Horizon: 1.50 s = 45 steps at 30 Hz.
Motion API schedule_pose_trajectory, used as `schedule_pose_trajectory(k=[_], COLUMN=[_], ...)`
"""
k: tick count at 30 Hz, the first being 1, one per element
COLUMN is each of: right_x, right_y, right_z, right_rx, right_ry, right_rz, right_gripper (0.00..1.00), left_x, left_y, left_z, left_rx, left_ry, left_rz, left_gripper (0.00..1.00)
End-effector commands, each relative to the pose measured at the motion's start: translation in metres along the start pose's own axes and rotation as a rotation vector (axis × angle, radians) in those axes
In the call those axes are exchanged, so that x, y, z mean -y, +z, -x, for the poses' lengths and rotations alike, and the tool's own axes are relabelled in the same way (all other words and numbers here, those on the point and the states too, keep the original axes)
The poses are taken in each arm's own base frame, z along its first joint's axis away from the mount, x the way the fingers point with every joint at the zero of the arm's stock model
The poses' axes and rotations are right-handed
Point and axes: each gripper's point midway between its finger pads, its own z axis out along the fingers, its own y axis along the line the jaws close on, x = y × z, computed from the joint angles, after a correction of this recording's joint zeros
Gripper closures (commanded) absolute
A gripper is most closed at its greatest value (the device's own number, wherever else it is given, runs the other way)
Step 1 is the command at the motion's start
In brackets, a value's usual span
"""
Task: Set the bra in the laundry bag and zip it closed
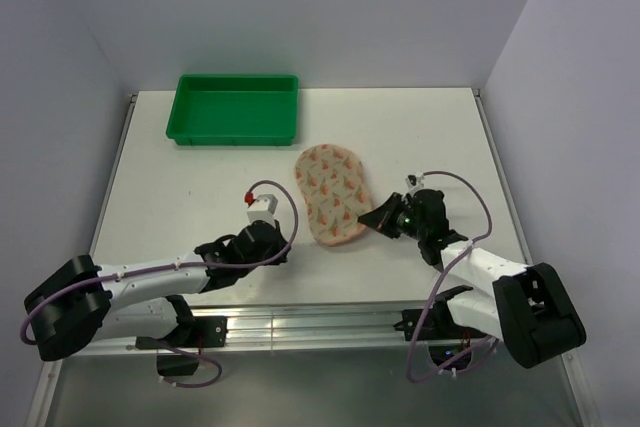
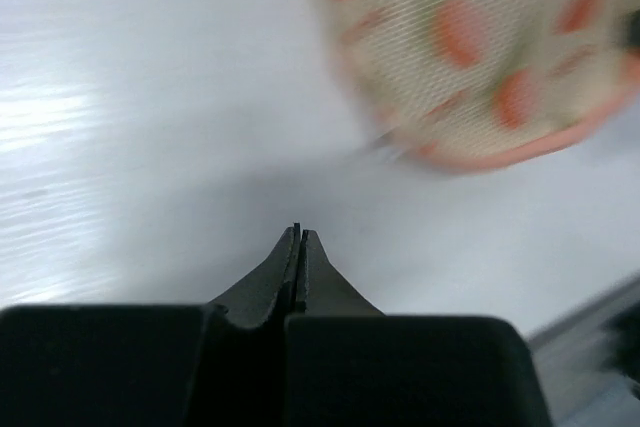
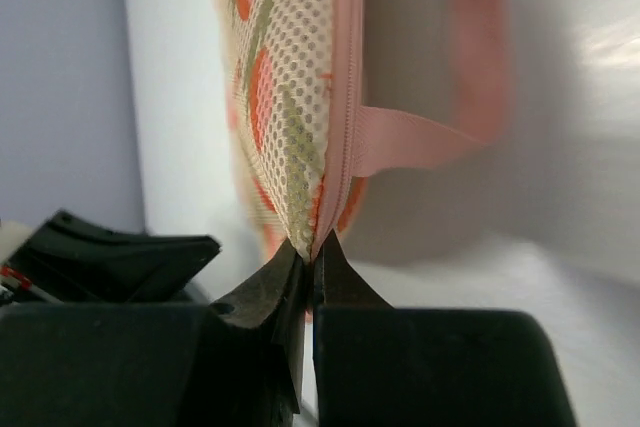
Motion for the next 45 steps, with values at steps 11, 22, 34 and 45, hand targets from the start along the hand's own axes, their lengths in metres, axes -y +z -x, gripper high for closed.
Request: schedule_pose_trajectory(k=[11,22,34,45], right_x=[-0.011,-0.027,-0.067,-0.122], right_y=[0.013,0.006,-0.09,-0.206], right_z=[0.017,-0.031,0.075,0.129], right_rx=[-0.021,-0.099,0.403,0.865], right_ry=[-0.142,-0.248,-0.44,-0.408], right_rz=[0.007,-0.058,-0.214,-0.063], right_gripper=[1.0,0.0,0.0,0.0], left_x=[-0.024,0.007,0.004,0.029], left_y=[-0.017,-0.075,-0.137,-0.182], left_z=[0.04,0.121,0.174,0.199], left_rx=[0.137,0.364,0.516,0.567], left_ry=[-0.048,-0.061,-0.042,0.017], left_rz=[0.094,0.022,0.07,-0.066], left_gripper=[1.0,0.25,0.01,0.01])
